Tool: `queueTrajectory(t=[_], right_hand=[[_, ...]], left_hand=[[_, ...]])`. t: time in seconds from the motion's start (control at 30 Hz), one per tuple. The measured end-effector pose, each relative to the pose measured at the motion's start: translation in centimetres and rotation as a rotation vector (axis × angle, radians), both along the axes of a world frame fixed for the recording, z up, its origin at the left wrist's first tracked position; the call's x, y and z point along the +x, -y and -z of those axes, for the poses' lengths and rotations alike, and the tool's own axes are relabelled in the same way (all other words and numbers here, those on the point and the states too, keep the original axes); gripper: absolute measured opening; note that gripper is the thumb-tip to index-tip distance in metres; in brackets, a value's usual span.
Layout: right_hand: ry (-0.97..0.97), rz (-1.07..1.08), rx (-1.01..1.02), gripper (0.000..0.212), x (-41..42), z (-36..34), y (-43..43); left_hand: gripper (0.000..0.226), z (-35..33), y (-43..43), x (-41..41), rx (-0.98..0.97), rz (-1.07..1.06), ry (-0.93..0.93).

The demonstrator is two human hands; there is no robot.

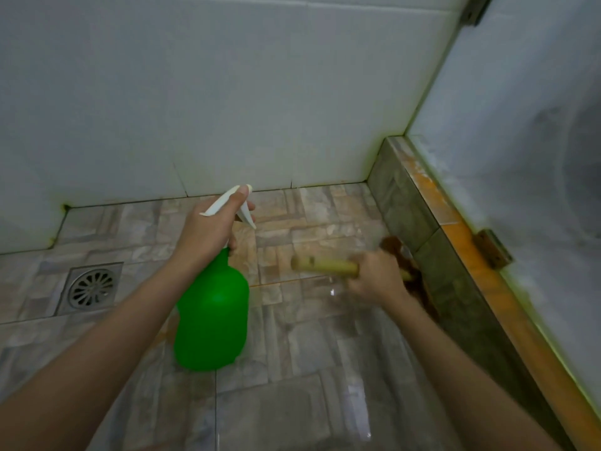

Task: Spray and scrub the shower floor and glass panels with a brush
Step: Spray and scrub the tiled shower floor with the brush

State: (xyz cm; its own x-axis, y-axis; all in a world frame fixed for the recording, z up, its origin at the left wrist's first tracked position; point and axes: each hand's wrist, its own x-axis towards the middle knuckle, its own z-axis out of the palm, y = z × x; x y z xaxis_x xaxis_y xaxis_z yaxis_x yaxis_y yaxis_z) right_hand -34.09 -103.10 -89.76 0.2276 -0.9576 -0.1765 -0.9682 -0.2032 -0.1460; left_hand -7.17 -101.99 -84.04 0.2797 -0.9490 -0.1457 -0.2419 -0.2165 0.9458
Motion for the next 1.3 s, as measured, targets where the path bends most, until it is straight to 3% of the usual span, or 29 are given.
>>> queueTrajectory(t=[0.13,0.2,0.37,0.67,0.93,1.03,1.2,1.3], right_hand=[[0.023,0.029,-0.046,0.032,0.4,-0.3,-0.2],[0.066,0.036,-0.056,0.029,0.1,-0.5,-0.2],[0.063,-0.035,-0.024,0.029,-3.0,0.5,-9.4],[0.159,-0.031,-0.177,0.026,-3.6,1.5,-11.1],[0.144,0.01,-0.055,0.023,-3.4,0.5,-11.3],[0.122,0.053,-0.046,0.031,-2.9,-0.8,-11.2],[0.041,0.014,0.041,0.035,-5.3,-0.6,-18.6],[-0.001,0.034,0.029,0.049,-4.0,-1.2,-17.3]], left_hand=[[0.06,0.1,-0.1,-2.2,0.054,0.161,0.05],[0.057,0.0,-0.3,-4.1,0.073,0.263,0.093],[0.048,0.9,-0.3,-9.0,0.167,0.391,0.063],[0.047,1.8,-1.9,-14.6,0.163,0.515,0.054],[0.05,1.6,-2.9,-15.4,0.192,0.684,0.12],[0.049,0.9,-3.0,-15.1,0.203,0.667,0.162],[0.04,0.9,-4.4,-13.1,0.221,0.661,0.0],[0.045,0.7,-5.7,-12.1,0.214,0.683,0.009]])
